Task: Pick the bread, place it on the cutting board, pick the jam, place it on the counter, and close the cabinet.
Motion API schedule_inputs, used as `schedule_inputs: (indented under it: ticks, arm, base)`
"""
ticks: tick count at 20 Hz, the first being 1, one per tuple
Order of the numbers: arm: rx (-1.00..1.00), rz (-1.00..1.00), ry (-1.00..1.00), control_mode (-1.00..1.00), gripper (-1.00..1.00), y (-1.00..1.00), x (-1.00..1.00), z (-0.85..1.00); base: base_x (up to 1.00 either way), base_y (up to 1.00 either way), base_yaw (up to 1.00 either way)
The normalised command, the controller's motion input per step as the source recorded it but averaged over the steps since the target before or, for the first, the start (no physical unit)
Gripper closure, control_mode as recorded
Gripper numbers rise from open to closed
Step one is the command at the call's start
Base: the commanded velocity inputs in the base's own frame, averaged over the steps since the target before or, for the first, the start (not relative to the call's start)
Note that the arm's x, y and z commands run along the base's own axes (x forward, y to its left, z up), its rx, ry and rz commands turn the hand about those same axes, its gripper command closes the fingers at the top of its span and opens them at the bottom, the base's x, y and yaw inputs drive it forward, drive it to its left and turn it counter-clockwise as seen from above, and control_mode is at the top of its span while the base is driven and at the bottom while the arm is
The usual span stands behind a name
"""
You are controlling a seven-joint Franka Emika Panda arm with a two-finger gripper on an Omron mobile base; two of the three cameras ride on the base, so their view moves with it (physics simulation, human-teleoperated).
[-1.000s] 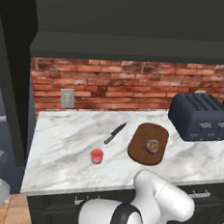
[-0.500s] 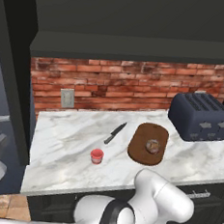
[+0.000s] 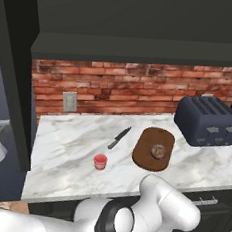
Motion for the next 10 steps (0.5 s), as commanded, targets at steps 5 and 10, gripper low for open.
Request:
schedule_inputs:
  ticks: [5, 10]
  arm:
    - [0.00, -0.07, 0.00, -1.00, -1.00, -0.14, 0.18, 0.05]
    - [0.00, -0.13, 0.00, -1.00, -1.00, -0.24, 0.00, 0.02]
  base:
    - [0.00, 0.00, 0.00]
    - [0.00, 0.00, 0.00]
